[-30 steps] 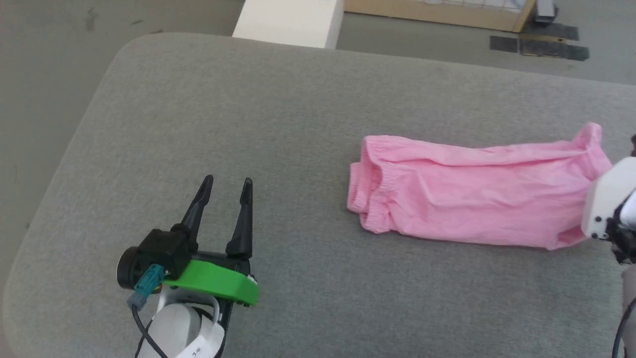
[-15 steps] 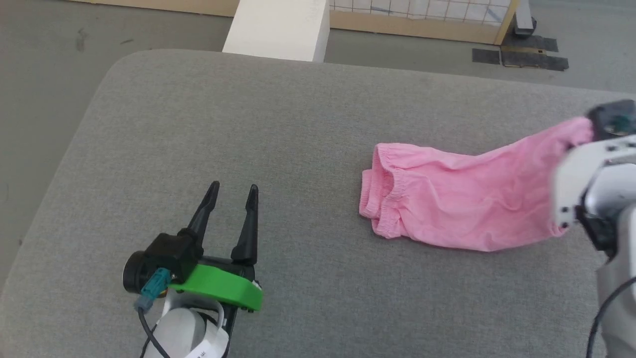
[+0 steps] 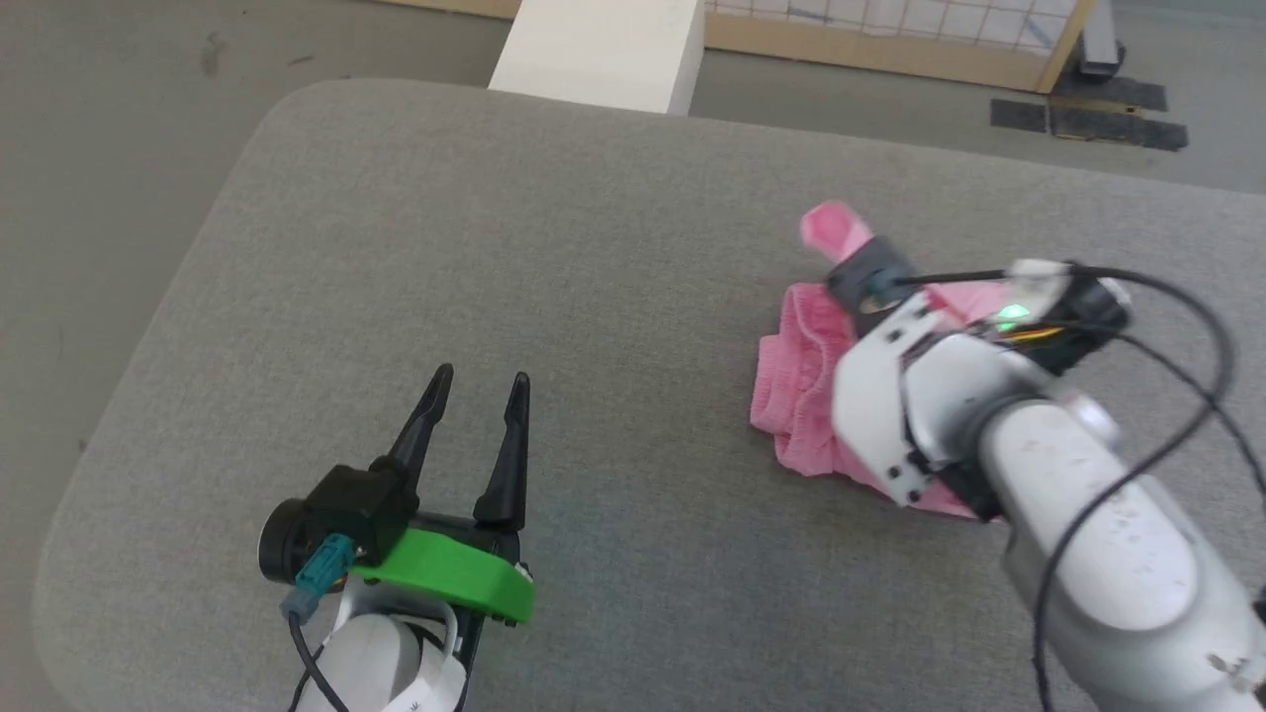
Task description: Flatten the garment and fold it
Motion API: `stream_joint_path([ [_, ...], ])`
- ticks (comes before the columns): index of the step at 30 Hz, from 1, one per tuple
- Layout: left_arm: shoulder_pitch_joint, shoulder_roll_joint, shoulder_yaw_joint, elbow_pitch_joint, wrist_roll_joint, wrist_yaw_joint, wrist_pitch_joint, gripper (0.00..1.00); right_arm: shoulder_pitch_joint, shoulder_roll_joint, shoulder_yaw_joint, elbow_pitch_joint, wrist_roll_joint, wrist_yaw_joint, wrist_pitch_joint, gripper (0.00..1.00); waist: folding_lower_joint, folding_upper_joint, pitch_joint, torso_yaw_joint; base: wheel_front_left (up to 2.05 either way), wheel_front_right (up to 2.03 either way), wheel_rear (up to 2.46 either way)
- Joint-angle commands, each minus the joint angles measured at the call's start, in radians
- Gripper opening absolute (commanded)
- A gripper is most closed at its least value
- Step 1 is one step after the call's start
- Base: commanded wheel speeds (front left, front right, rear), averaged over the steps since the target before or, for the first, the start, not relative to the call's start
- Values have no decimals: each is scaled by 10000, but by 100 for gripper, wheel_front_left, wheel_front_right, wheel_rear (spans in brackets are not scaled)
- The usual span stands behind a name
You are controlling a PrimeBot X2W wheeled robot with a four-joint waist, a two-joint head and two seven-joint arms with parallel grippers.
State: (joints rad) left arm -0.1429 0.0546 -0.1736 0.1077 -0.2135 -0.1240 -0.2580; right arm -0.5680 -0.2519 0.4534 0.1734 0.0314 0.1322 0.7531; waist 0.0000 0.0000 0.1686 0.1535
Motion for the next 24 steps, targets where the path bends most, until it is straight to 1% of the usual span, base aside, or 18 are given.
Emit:
stream_joint_path([
  [1,-120,3,-18,-13,-57,-67,-38,100,-209,102,292,308,154,-15,40,0,0,0,188,180,0,0,0],
  [4,-242,-7,-52,-5,-92,-67,-38,100,-530,232,1061,1150,299,-15,5,0,0,0,334,337,0,0,0],
  [6,-302,-14,-68,-1,-115,-67,-38,100,-673,319,1392,1668,441,-15,-77,0,0,0,407,431,0,0,0],
  [10,-359,-24,-57,3,-145,-67,-38,100,-901,414,1743,2514,724,-15,-321,0,0,0,496,531,0,0,0],
  [13,-353,-30,-30,3,-143,-67,-38,100,-1012,434,1963,2888,951,-15,-451,0,0,0,506,539,0,0,0],
  [14,-342,-31,-11,4,-139,-67,-38,100,-1037,456,2034,2964,1092,-15,-517,18,0,0,499,524,0,0,0],
  [15,-333,-33,7,7,-136,-67,-38,100,-1062,458,2132,2989,1197,-15,-589,48,0,0,488,509,0,0,0],
  [16,-314,-34,38,19,-133,-67,-38,100,-1091,452,2224,2998,1343,-15,-701,100,0,0,461,479,0,0,0],
  [21,-204,-38,144,67,-94,-67,-38,100,-1200,458,2540,2592,2012,-15,-1335,100,0,0,242,291,0,0,0],
  [24,-102,-39,222,76,-56,-67,-38,100,-1149,462,2337,2007,2275,-15,-2111,100,0,0,17,132,0,0,0],
])
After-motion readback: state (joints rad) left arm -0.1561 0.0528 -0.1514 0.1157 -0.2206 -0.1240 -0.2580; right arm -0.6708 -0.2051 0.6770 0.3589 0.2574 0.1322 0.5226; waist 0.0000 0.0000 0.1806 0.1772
